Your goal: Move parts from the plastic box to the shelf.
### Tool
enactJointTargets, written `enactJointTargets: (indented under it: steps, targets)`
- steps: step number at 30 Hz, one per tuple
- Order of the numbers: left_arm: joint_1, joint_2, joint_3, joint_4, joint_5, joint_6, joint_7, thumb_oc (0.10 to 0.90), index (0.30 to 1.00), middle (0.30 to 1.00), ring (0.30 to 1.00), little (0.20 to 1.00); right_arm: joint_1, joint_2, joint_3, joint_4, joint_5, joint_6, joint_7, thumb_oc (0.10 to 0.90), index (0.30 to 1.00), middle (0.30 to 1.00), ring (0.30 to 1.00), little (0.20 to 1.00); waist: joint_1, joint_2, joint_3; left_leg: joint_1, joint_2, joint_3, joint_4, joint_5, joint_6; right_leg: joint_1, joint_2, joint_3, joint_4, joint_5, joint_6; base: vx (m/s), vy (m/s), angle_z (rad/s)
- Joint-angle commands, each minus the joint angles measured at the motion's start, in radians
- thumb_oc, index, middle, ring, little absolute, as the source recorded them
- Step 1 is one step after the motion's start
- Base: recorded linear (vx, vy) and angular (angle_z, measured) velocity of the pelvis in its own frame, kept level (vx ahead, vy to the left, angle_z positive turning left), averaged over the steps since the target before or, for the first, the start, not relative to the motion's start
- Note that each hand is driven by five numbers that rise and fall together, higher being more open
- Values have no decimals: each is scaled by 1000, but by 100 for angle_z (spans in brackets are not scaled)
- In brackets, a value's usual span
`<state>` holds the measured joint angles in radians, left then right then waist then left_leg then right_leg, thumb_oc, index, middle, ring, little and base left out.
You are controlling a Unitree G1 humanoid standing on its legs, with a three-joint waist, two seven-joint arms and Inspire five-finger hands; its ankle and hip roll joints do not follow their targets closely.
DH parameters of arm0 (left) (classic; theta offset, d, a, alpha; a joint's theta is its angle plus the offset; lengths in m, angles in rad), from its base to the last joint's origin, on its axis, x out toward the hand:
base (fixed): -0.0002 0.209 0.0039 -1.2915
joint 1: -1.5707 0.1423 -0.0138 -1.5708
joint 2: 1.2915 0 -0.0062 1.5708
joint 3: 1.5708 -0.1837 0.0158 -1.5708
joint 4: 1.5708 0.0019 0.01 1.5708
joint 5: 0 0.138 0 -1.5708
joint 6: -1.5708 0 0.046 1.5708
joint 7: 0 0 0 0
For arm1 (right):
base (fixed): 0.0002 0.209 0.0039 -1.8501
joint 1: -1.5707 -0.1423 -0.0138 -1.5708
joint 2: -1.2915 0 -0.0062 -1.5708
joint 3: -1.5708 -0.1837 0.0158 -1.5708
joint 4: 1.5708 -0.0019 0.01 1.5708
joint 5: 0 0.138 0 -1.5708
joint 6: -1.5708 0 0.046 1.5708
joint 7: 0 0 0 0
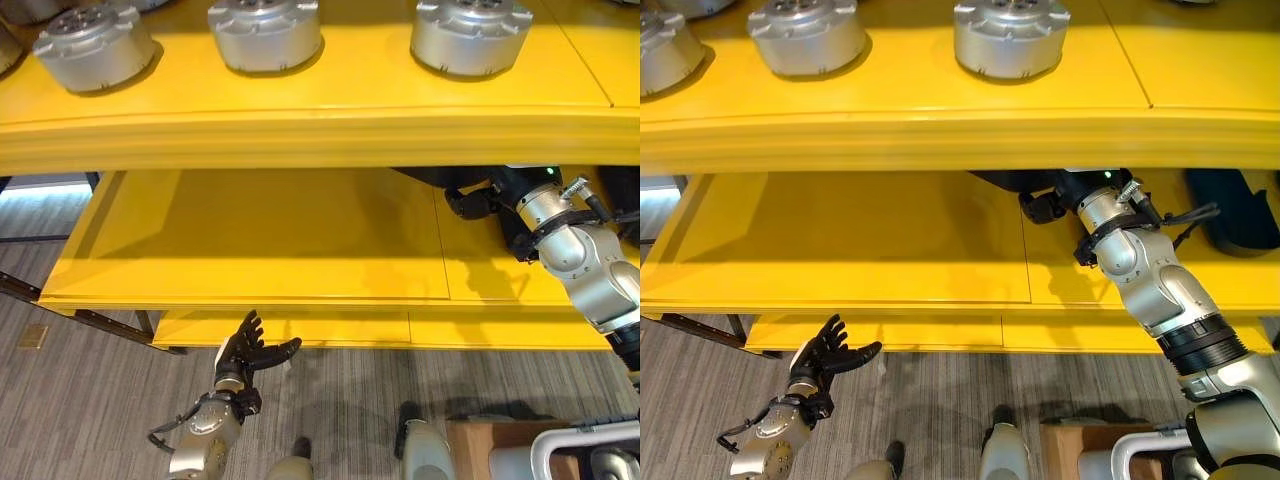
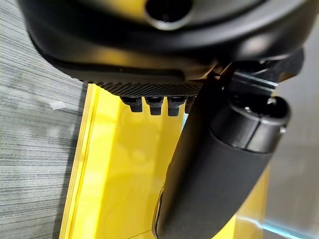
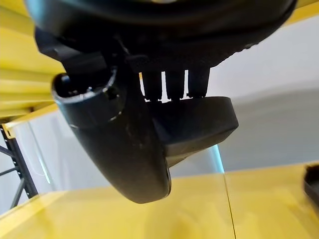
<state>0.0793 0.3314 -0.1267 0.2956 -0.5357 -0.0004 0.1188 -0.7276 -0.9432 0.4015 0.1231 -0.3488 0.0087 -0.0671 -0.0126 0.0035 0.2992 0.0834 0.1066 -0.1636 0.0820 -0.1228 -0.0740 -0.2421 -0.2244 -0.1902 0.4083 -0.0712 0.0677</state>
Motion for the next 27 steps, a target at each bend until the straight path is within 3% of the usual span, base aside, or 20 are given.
enactJointTargets:
  steps: [1, 7, 10, 11, 12, 13, 14, 15, 16, 18, 19, 20, 22, 24, 27]
  targets:
    - [-3, 63, -17, -113, 5, -78, -12, 900, 1000, 1000, 1000, 1000, -261, 38, 17, -18, 34, -35, -92, 400, 300, 300, 300, 300, 23, -72, -147, 140, 15, 75, 36, -136, 6, -16, -1, 27, -141, 119, 80, 79, -108, 7]
    - [-5, 66, -12, -121, -5, -81, -5, 900, 1000, 1000, 1000, 1000, -306, 57, 47, -19, 42, -44, -88, 400, 300, 300, 300, 300, 26, -78, -159, 150, 59, 68, 10, -107, -8, -27, 28, 24, -78, 59, 57, 76, -135, 4]
    - [-2, 62, -8, -117, -12, -85, 3, 900, 1000, 1000, 1000, 1000, -316, 88, 65, -13, 48, -46, -91, 400, 300, 300, 300, 300, 29, -78, -166, 128, 91, 66, 47, -53, -26, -8, 64, 18, -91, 32, 34, 68, -193, 6]
    - [4, 60, 0, -113, -21, -84, 5, 900, 1000, 1000, 1000, 1000, -322, 103, 76, -15, 52, -45, -94, 400, 300, 300, 300, 300, 51, -85, -156, 20, 92, 55, 235, 85, -38, 52, 99, 21, -144, 18, -1, 28, -307, 7]
    - [3, 63, -1, -116, -24, -85, 4, 900, 1000, 1000, 1000, 1000, -337, 106, 84, -12, 58, -46, -100, 400, 300, 300, 300, 300, 70, -99, -138, -55, 60, 35, 380, 130, -29, 86, 102, 21, -178, 24, -18, -12, -235, 5]
    - [2, 64, 0, -116, -24, -85, 4, 900, 1000, 1000, 1000, 1000, -338, 107, 84, -11, 58, -46, -100, 400, 300, 300, 300, 300, 63, -102, -141, -68, 54, 29, 385, 134, -28, 82, 97, 16, -185, 31, -18, -69, -211, 3]
    - [-1, 66, -2, -120, -31, -85, 3, 900, 1000, 1000, 1000, 1000, -342, 106, 81, -9, 65, -49, -111, 400, 300, 300, 300, 300, 92, -114, -107, -129, 27, 36, 499, 148, -19, 115, 103, 0, -206, 21, -37, -90, -244, -6]
    - [-3, 70, -3, -121, -35, -80, -1, 900, 1000, 1000, 1000, 1000, -335, 92, 67, -9, 65, -46, -123, 400, 300, 300, 300, 300, 87, -129, -79, -197, 81, 118, 526, 173, -6, 134, 99, -30, -210, 11, -50, -60, -258, 17]
    - [-2, 73, -5, -125, -37, -77, -4, 900, 1000, 1000, 1000, 1000, -327, 88, 58, -6, 63, -42, -129, 400, 300, 300, 300, 300, 87, -127, -75, -216, 144, 153, 467, 191, -17, 139, 101, -39, -202, -4, -46, -18, -148, 35]
    - [2, 75, -6, -126, -37, -75, -6, 900, 1000, 1000, 1000, 1000, -326, 83, 54, 2, 63, -37, -132, 400, 300, 300, 300, 300, 98, -128, -72, -210, 174, 152, 395, 197, -34, 150, 104, -32, -193, -13, -43, 106, 42, 58]
    - [6, 82, -6, -119, -29, -76, -5, 900, 1000, 1000, 1000, 1000, -317, 92, 46, 15, 76, -34, -139, 400, 300, 300, 300, 300, 91, -118, -87, -173, 252, 153, 173, 230, -63, 158, 110, -28, -171, -33, -18, 148, 89, 36]
    - [7, 82, -6, -119, -29, -76, -5, 900, 1000, 1000, 1000, 1000, -317, 92, 46, 15, 76, -34, -140, 400, 300, 300, 300, 300, 92, -119, -86, -161, 253, 158, 157, 237, -65, 160, 112, -27, -170, -35, -19, 155, 147, 20]
    - [8, 81, -10, -117, -25, -75, -4, 900, 1000, 1000, 1000, 1000, -301, 99, 43, 22, 86, -36, -136, 400, 300, 300, 300, 300, 87, -106, -101, -147, 325, 170, 9, 312, -91, 174, 103, -22, -133, -69, -3, 123, 159, 12]
    - [2, 79, -18, -114, -24, -73, -7, 900, 1000, 1000, 1000, 1000, -275, 93, 25, 24, 85, -33, -135, 400, 300, 300, 300, 300, 85, -94, -109, -128, 359, 210, -38, 369, -118, 189, 89, -27, -108, -80, 5, 116, 200, -12]
    - [8, 67, -21, -119, -30, -71, -10, 900, 1000, 1000, 1000, 1000, -236, 99, 5, 18, 53, -24, -128, 400, 300, 300, 300, 300, 81, -75, -142, -91, 329, 206, -20, 248, -102, 187, 54, -7, -89, -78, 36, 70, 246, -23]
